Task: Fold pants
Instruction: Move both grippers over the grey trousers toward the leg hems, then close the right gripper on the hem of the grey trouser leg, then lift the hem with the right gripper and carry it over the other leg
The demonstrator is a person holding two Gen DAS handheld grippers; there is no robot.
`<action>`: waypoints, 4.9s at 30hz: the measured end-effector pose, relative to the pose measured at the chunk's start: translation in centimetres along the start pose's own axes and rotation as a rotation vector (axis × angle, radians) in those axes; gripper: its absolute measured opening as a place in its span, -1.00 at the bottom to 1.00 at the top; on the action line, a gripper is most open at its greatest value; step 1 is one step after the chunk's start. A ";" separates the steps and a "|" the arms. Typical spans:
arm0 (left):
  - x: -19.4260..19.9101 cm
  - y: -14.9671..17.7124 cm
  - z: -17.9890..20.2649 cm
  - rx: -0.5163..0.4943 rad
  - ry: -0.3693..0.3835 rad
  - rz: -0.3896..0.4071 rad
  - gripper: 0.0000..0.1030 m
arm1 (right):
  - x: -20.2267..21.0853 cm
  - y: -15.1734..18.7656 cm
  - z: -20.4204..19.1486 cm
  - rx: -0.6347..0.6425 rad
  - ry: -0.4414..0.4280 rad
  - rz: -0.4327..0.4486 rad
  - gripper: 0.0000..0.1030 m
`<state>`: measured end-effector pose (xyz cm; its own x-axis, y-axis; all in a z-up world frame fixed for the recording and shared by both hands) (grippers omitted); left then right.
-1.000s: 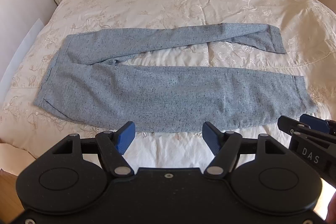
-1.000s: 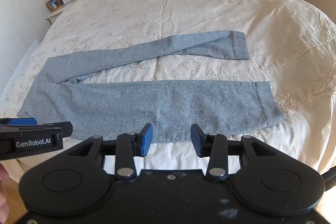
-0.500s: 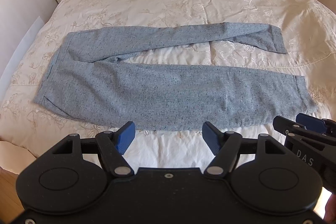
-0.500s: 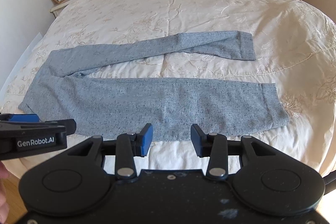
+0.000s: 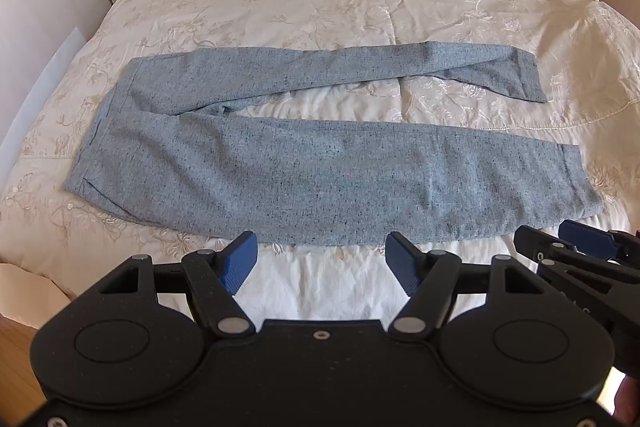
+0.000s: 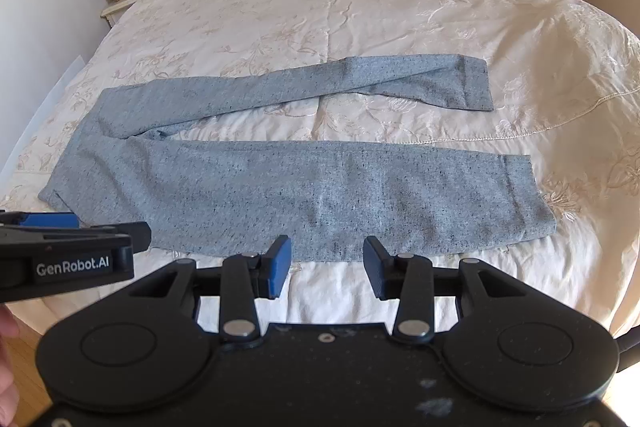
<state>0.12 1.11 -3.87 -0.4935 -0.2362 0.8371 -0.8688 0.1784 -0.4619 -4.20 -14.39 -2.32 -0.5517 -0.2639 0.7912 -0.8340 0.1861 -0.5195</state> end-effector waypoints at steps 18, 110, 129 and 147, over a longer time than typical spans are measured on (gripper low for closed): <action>-0.3 0.3 -0.1 -0.001 -0.002 -0.013 0.40 | -0.6 0.1 0.0 0.011 0.022 -0.024 -0.17; -10.0 -5.1 11.3 -0.022 -0.052 -0.212 0.37 | -12.5 -3.0 35.4 -0.451 -0.054 -0.079 -0.22; -11.4 -5.1 8.7 -0.059 -0.042 -0.198 0.37 | -7.2 1.0 33.8 -0.500 0.191 -0.167 -0.90; -21.9 -3.6 -1.7 -0.167 -0.010 -0.286 0.21 | -11.6 -8.9 21.7 -0.377 0.178 0.008 -0.50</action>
<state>14.12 7.28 -20.09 -0.2318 -0.3083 0.9226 -0.9541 0.2571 -0.1538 9.41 -33.49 -13.92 -0.5205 -0.0996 0.8480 -0.7491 0.5300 -0.3975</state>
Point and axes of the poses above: each gripper's, at about its wrist camera, not at the fingertips, and x roughly against the way its jaws point, z to its right, y to its underside, the point moved 4 cm from there along -x, roughly the way its jaws point, and after that the axes turned 15 degrees about -y, right-handed, at the moved point
